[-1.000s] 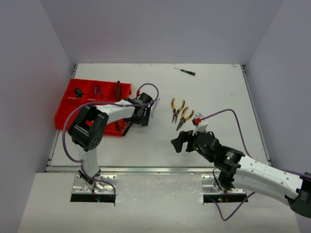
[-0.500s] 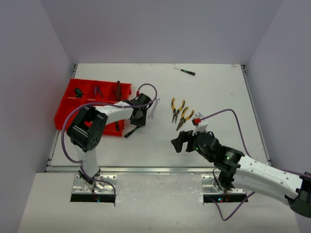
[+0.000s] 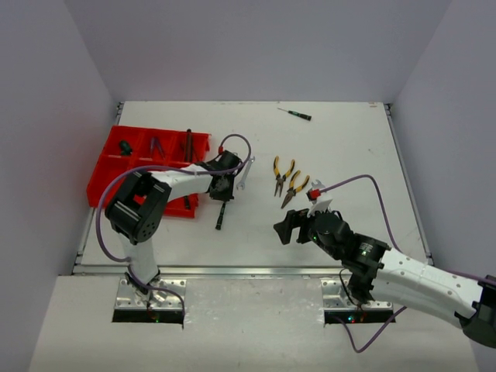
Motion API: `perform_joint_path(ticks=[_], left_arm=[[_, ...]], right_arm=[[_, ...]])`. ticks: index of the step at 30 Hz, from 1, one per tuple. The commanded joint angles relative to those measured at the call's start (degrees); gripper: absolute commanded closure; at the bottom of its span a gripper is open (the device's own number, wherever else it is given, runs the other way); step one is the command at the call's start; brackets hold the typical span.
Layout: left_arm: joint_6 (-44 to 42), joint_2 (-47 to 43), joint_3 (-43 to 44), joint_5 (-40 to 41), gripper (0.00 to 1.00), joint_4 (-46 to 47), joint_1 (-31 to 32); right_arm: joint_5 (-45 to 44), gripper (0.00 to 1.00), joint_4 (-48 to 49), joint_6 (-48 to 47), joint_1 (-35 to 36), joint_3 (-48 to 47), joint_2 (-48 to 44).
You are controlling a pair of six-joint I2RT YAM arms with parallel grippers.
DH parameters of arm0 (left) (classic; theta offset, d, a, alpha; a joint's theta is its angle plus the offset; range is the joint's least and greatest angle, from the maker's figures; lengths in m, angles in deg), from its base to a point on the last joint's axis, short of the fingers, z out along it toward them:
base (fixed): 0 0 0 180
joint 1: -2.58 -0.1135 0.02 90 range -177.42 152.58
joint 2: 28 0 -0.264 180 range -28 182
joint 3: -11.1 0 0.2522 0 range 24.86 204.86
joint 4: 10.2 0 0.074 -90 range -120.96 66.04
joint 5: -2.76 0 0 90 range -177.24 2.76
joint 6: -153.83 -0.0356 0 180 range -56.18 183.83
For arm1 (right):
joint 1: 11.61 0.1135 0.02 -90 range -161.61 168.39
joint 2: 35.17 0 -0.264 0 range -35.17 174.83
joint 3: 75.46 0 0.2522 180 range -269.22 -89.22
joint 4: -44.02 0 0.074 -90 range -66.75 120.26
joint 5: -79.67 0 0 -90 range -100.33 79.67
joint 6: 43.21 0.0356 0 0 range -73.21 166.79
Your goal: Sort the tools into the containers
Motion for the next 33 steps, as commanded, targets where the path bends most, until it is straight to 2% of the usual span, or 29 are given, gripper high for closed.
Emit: perform_joint_path(ticks=[1,12,17,23,33], left_arm=[[0.93,-1.17,-1.91,-0.47,1.0,-1.46,0.51],[3.7,-20.11,-2.98,3.72,1.0,-1.83,0.56],[5.38,-28.56,-1.11,9.98,1.0,-4.45,0.48],[6.34,-32.3,1.13,14.66,1.0,-6.04,-2.13],[7.14,-33.71,1.61,14.56,1.0,-6.71,-2.22]], right_arm=[[-2.06,0.07,1.56,0.29,-0.15,0.24,-1.03],[-2.57,0.07,1.56,-0.02,-0.22,0.24,-1.1],[-2.61,0.07,1.56,-0.06,-0.22,-0.02,-0.71],[-2.71,0.07,1.46,-0.31,-0.22,0.33,-1.42],[-3.05,0.05,1.14,-0.5,-0.22,0.32,-1.18]])
